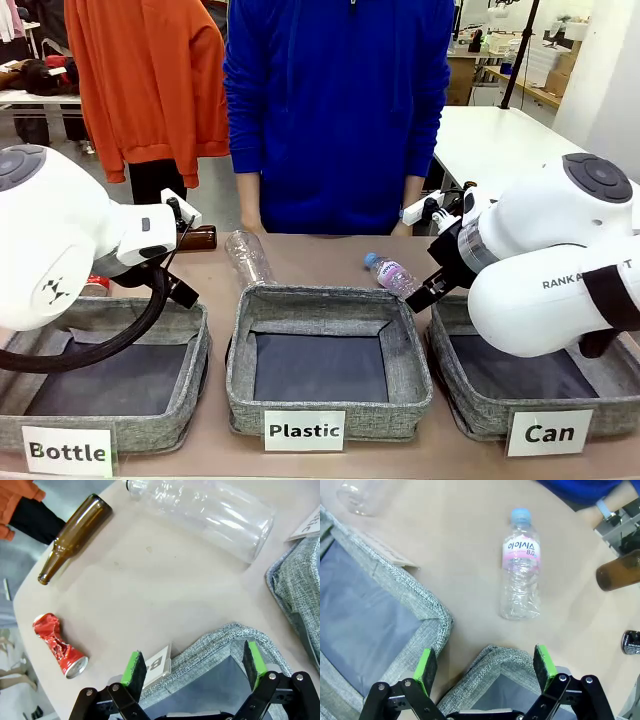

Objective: Sort the can waste into the basket.
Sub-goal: Pick up the can waste from the table and place it in the right Fabric basket.

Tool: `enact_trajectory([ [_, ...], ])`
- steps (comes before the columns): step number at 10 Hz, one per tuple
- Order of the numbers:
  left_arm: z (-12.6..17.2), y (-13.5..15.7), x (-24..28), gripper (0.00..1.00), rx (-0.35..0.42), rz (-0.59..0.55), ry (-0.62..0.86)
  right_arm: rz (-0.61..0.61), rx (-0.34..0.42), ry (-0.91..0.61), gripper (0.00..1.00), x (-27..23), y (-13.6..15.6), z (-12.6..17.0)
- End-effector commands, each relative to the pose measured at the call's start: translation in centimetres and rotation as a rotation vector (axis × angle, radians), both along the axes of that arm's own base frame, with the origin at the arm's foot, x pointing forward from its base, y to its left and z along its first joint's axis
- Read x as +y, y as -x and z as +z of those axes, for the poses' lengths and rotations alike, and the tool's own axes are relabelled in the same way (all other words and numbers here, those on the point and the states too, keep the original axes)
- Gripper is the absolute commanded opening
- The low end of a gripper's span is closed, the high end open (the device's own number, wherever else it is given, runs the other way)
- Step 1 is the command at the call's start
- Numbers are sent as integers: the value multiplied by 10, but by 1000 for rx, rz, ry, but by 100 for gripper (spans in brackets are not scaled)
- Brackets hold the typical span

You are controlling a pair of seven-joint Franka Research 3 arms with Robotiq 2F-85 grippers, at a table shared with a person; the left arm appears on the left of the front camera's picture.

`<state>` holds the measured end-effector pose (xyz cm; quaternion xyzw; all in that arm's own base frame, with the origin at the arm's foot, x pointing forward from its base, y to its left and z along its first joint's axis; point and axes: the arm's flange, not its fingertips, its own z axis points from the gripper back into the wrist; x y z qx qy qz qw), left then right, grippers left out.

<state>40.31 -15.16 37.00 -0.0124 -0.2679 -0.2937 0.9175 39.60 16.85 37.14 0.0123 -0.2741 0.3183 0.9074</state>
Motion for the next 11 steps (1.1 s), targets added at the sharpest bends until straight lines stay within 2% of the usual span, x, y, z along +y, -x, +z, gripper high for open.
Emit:
enact_trajectory([
  [1,0,0,0,100,0,0,0,-1,0,-1,100,0,0,0],
  [8,0,0,0,100,0,0,0,-1,0,-1,100,0,0,0],
  [9,18,6,6,100,-19,-13,23,0,0,0,100,0,0,0],
  [10,47,16,11,100,25,-39,92,-24,52,-88,100,-2,8,26],
  [11,83,27,16,100,126,55,178,-116,132,-140,100,-6,21,59],
])
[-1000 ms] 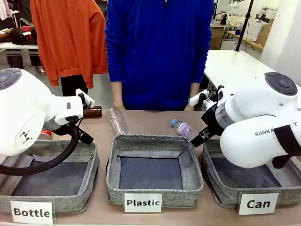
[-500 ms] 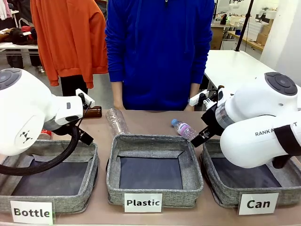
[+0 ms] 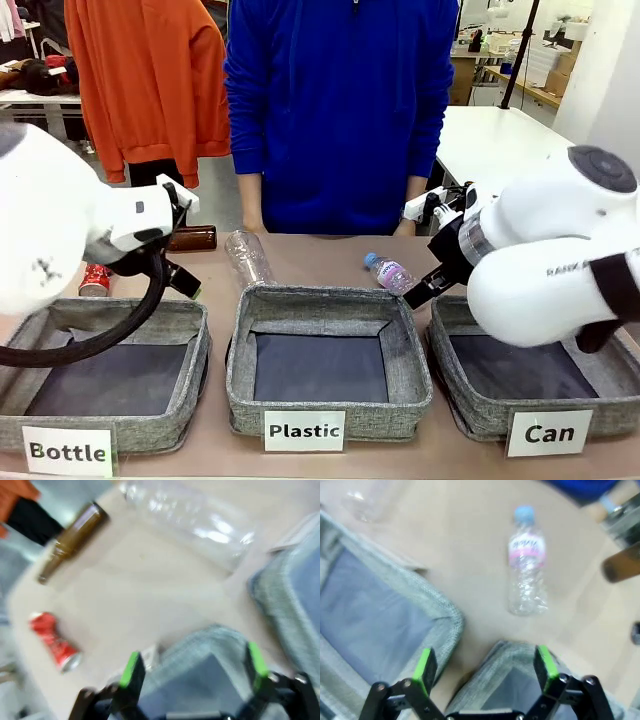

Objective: Sort the can waste into the basket.
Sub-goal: Pick up the can waste from the table and place it in the right Fabric basket.

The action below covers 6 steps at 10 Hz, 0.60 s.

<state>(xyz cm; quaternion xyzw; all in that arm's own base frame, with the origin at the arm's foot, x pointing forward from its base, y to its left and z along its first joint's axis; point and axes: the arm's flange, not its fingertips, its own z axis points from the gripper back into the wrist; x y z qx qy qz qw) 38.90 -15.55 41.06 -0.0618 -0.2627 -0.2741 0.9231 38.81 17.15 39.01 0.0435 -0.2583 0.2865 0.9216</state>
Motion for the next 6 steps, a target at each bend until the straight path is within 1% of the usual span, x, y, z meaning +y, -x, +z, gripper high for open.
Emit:
enact_trajectory([
  [1,77,31,33,100,133,68,145,-103,167,-183,100,-21,35,87],
  [2,99,49,55,100,206,8,232,-173,211,-257,100,-38,58,121],
  [3,109,63,85,100,245,14,351,-177,217,-341,100,-66,83,147],
  [4,114,78,125,100,279,2,479,-174,221,-444,100,-104,106,163],
  [5,114,86,179,100,312,32,634,-260,190,-607,100,-162,124,171],
  [6,107,87,230,100,271,157,761,-330,179,-760,100,-217,137,164],
])
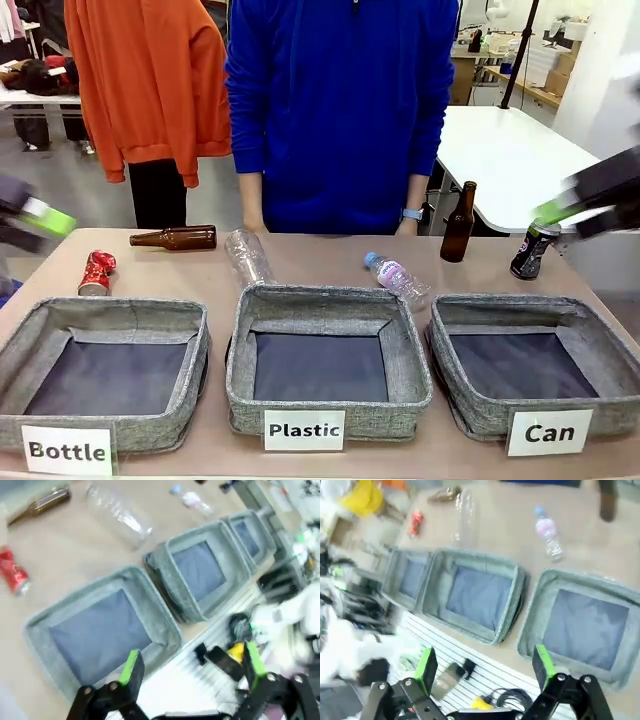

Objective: Sort the can waste into the basket.
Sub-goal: Pick up the can waste from the table and place it in the right Fabric basket.

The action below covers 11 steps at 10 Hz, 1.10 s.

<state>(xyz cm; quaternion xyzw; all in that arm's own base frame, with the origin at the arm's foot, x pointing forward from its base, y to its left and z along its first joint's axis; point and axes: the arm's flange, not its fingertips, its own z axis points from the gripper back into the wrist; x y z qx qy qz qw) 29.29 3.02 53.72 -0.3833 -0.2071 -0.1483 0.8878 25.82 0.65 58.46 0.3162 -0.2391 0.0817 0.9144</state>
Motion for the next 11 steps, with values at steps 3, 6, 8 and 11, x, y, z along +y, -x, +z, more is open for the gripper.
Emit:
enact_trajectory([
  [3,-81,1,143,100,54,373,340,-377,-13,-436,100,-151,36,-89],
  [6,-85,21,172,100,96,415,332,-413,23,-429,100,-205,39,-52],
  [8,-85,21,172,100,96,415,332,-413,23,-429,100,-205,39,-52],
  [11,-85,21,172,100,96,415,332,-413,23,-429,100,-205,39,-52],
])
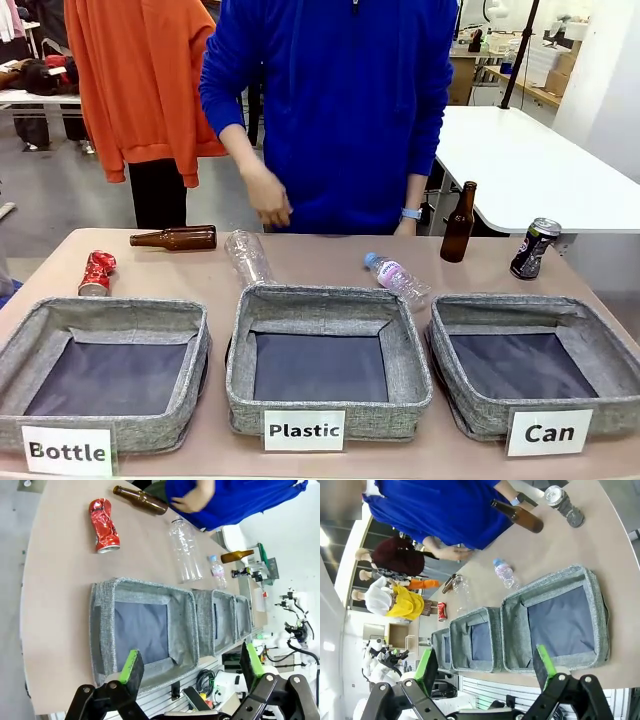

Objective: Sort the can waste into the basket.
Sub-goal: Pick up the can waste from the table and place it in the right Fabric basket.

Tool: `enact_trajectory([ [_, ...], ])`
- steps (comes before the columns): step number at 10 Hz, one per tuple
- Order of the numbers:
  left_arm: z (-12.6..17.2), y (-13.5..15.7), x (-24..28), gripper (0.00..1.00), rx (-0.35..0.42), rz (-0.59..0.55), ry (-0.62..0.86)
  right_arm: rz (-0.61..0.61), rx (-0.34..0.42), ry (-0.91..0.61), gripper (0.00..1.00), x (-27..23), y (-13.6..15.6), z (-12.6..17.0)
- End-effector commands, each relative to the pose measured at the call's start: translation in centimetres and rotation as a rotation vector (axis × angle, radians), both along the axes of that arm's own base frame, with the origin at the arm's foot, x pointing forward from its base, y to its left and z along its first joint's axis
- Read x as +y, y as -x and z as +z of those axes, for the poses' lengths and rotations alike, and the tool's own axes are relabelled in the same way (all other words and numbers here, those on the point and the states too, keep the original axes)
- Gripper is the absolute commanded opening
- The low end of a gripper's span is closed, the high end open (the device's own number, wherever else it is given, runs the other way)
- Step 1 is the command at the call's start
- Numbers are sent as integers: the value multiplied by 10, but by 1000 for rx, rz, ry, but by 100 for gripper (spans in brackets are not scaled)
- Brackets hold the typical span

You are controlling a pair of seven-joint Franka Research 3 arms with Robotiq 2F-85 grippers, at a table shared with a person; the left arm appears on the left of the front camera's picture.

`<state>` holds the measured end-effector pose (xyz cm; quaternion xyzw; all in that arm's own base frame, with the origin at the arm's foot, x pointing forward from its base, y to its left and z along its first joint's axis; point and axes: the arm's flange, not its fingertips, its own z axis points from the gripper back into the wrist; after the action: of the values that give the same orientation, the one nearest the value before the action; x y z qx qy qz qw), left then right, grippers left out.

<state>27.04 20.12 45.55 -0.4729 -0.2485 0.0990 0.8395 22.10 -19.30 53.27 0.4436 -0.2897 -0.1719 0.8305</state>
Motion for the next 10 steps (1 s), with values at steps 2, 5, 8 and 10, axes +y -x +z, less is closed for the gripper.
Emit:
enact_trajectory([
  [2,9,-3,-11,100,-22,-11,-69,8,-29,-1,100,-5,2,0],
  [5,48,-87,-53,100,35,-99,-363,8,-29,-1,100,-5,2,0],
  [8,27,-165,-117,100,95,-147,-626,8,-29,-1,100,-5,2,0],
  [10,18,-201,-130,100,133,-60,-698,8,-29,-1,100,-5,2,0],
])
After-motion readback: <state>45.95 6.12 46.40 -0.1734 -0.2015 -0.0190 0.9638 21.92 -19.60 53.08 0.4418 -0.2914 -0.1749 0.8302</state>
